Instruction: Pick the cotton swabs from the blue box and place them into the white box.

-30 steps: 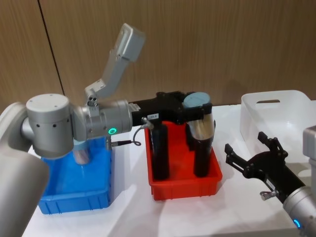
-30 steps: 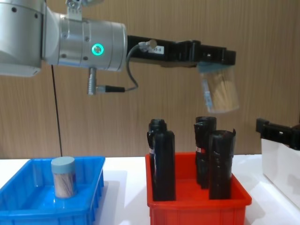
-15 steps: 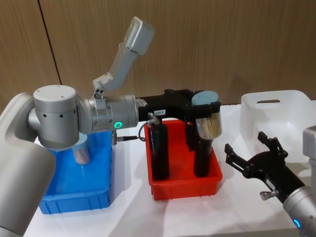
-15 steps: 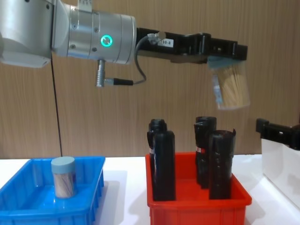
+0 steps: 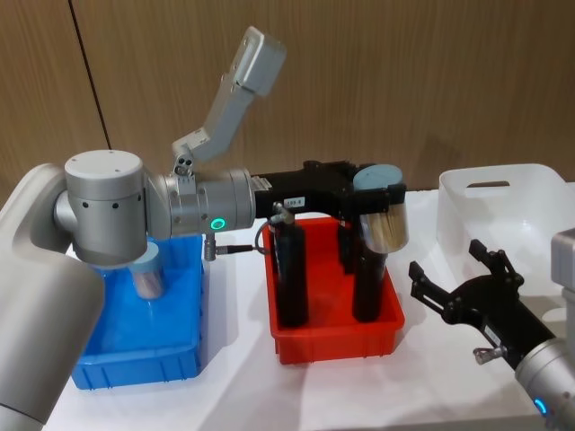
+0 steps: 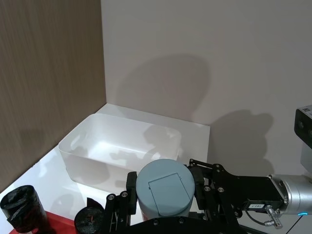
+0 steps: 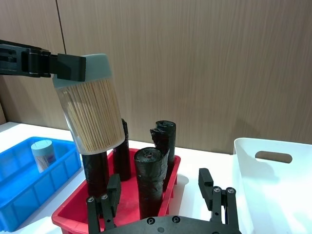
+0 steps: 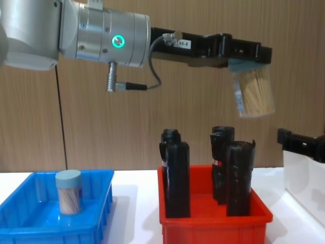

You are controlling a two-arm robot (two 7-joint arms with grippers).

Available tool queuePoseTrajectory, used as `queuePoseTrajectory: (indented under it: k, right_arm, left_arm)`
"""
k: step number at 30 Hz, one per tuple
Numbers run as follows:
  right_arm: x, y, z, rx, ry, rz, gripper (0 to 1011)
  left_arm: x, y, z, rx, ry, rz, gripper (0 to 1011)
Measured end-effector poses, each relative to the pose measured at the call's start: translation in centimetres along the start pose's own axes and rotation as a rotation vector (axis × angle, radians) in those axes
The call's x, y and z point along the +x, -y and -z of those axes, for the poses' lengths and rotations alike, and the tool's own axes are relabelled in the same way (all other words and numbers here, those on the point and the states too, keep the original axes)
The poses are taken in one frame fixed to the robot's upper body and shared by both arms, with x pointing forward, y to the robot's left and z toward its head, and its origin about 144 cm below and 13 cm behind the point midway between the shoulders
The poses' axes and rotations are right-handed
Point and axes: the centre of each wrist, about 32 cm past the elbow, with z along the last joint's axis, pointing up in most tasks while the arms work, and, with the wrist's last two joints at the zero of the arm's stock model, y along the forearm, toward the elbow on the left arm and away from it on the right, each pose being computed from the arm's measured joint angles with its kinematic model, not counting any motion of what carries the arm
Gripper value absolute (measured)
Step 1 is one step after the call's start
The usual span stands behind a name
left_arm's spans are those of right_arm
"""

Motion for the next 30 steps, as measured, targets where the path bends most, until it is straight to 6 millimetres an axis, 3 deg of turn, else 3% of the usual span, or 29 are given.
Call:
queuePoseTrajectory:
  k: [30]
  right_arm:
    - [2.4,0.7,-0.6,-0.011,-0.051,-0.066,1001]
  left_arm:
    - [0.0,0.1,-0.2,0.003,-0.001,0.006,670]
